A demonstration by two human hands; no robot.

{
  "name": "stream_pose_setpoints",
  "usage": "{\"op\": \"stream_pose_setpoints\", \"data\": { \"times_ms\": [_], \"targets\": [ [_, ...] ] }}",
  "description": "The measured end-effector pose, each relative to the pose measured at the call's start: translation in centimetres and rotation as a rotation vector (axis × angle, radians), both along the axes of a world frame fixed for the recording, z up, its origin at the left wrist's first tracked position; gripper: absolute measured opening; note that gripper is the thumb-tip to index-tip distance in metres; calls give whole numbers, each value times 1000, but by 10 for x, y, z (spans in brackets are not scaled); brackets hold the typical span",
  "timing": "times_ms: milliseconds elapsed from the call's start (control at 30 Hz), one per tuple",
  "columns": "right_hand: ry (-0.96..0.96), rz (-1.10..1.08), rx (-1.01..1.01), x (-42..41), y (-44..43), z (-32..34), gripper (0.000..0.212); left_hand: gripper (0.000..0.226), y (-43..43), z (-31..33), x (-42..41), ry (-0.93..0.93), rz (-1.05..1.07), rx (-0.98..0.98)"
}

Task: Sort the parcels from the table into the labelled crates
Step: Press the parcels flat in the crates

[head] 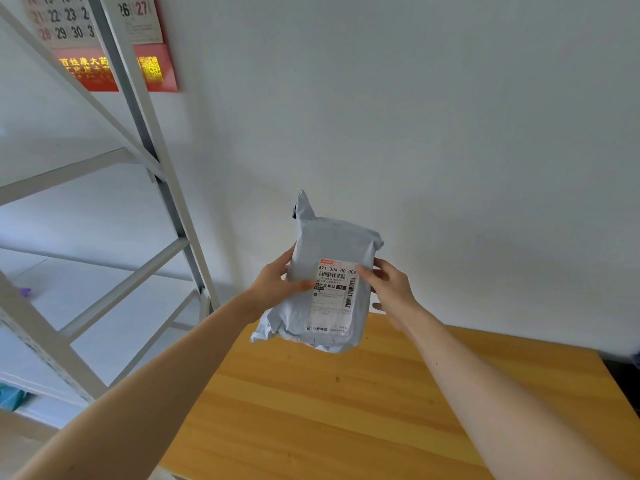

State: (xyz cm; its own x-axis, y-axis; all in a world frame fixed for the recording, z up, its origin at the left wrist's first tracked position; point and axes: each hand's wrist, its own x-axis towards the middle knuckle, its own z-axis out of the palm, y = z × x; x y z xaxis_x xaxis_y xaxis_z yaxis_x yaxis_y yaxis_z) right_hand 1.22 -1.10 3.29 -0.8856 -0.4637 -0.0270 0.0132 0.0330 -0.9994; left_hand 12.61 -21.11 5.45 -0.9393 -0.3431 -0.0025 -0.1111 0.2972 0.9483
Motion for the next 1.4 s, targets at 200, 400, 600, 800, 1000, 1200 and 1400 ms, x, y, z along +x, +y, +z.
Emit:
{"op": "stream_pose_setpoints", "data": {
  "times_ms": [200, 400, 600, 800, 1000, 1200, 1400],
  "targets": [
    [-40, 23, -101, 11, -11, 15, 54, 70, -19, 11, -1, 47, 55, 82],
    [5, -10, -151, 25, -11, 24, 61, 50, -23, 21, -1, 65, 125, 100],
    [72, -93, -168, 37, -11, 33, 48, 50, -27, 33, 7, 88, 31, 83],
    [102, -162, -128, 53, 2, 35, 44, 49, -16, 34, 12, 104, -32, 38],
    [119, -249, -95, 81, 25, 28, 44, 44, 1, 27, 14, 103, -128, 53],
    [131, -354, -47, 107, 66, 29, 46, 42, 38, 21, 6, 72, -255, 104],
    [114, -507, 1, 138, 128, 28, 46, 41, 100, 16, 1, 58, -405, 123]
  ]
}}
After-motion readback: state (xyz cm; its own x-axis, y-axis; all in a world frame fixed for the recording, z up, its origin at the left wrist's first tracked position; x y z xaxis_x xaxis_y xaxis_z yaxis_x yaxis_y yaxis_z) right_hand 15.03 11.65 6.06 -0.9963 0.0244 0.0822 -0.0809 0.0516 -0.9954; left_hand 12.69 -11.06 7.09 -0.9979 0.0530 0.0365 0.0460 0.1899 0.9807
